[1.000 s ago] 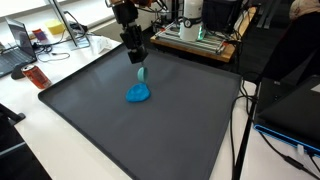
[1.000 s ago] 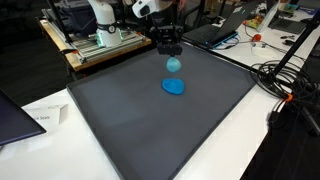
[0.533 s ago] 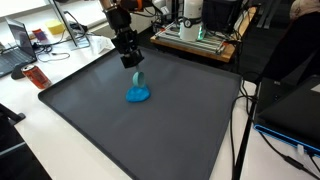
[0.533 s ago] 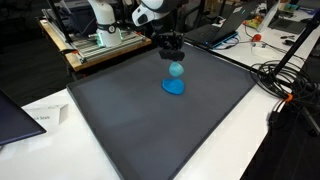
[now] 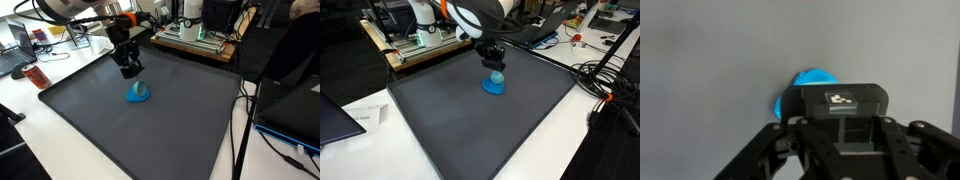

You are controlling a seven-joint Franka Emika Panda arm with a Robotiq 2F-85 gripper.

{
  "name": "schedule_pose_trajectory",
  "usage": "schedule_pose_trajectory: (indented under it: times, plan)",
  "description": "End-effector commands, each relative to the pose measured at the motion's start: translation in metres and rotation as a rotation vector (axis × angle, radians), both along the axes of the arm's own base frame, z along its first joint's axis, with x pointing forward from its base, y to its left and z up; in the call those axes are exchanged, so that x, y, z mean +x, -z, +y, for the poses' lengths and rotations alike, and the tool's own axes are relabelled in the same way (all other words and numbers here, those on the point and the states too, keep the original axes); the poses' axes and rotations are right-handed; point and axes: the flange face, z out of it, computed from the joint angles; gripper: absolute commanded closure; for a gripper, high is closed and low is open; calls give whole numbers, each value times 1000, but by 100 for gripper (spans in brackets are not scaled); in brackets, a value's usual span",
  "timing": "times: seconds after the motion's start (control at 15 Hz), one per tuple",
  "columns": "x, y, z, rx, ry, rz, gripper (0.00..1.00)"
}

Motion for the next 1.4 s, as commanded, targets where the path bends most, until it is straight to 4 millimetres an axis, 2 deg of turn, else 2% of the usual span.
schedule_pose_trajectory:
  times: [0.0, 0.73, 1.33]
  plan:
    - [7, 16, -8, 28, 81, 40, 78]
    - [15, 20, -48, -5, 243, 45, 78]
    - [13, 28, -66, 3, 296, 61, 78]
